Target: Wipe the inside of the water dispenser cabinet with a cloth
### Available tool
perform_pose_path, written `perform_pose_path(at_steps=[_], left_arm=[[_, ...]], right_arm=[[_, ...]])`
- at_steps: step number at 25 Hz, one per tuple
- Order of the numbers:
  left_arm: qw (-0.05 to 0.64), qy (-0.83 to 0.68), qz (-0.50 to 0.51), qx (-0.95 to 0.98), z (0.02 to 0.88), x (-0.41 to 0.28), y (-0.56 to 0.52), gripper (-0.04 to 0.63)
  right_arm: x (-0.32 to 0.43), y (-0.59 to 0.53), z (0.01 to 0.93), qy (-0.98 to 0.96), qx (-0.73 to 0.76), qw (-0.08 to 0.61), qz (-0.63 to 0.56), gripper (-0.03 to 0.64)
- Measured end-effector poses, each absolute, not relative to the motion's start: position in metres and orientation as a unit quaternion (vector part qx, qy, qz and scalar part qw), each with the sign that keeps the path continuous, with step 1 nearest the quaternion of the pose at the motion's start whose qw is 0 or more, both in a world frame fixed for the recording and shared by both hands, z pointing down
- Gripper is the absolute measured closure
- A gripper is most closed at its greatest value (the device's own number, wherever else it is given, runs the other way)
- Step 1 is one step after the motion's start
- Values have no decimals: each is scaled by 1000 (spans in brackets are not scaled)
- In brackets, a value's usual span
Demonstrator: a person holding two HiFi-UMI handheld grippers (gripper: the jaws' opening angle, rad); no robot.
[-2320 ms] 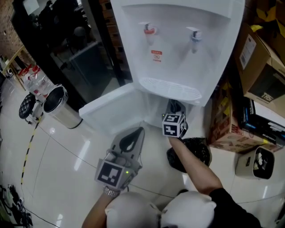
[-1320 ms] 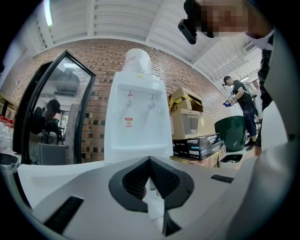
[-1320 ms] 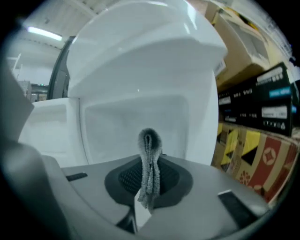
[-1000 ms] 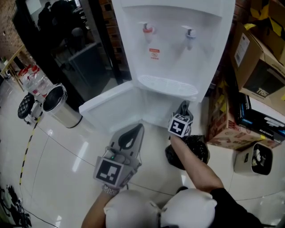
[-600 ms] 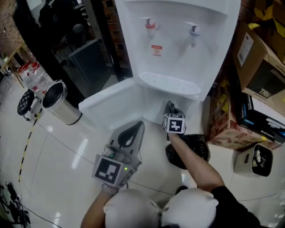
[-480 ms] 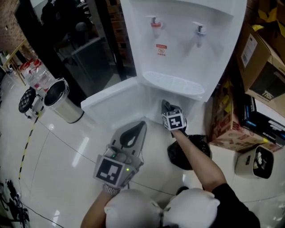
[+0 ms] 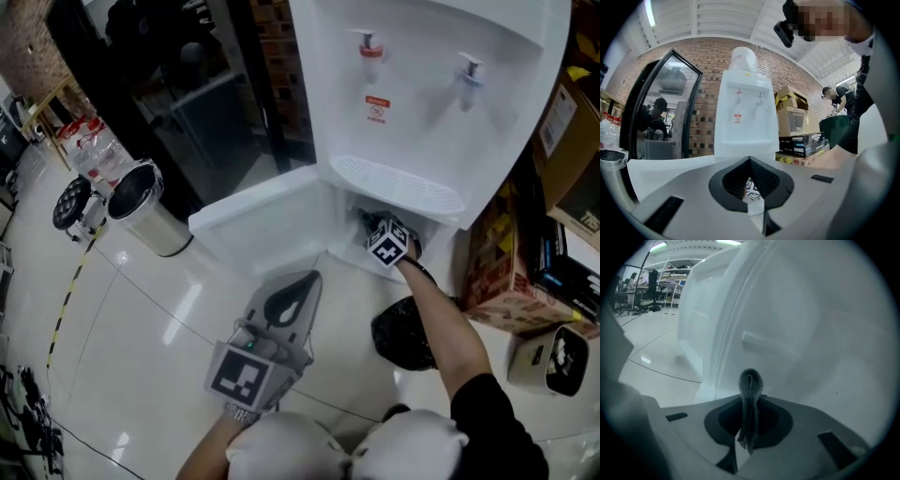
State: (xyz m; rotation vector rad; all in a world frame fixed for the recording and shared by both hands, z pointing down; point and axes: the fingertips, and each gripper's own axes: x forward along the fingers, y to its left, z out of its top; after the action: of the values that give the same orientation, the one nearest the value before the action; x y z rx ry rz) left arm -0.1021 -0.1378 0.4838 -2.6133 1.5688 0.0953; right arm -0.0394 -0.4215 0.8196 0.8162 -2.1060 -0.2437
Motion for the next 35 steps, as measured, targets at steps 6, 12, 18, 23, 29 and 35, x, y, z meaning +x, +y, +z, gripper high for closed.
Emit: perform_pose_path(at_steps=[6, 12, 18, 23, 29, 35], left_arm=[[41, 512, 33, -857, 487, -102, -141, 594], [38, 514, 35, -856, 489, -103, -144, 594], [43, 511, 28, -858, 490, -100, -145, 594], [43, 508, 27, -860, 490, -98, -144, 594], [40, 513, 23, -857, 491, -104, -141, 594], [38, 508, 28, -860, 490, -99, -143, 594]], right_arm=[[-55, -395, 841, -860, 252, 438, -76, 593], [-66, -345, 851, -866, 167, 463, -83, 594], [-68, -359, 823, -878, 189, 430, -90, 594], [-52, -409, 821, -864, 293, 403, -73, 594], [-43, -395, 835, -838, 292, 455, -69, 594], [-53, -353, 845, -856, 231, 461, -39, 594]])
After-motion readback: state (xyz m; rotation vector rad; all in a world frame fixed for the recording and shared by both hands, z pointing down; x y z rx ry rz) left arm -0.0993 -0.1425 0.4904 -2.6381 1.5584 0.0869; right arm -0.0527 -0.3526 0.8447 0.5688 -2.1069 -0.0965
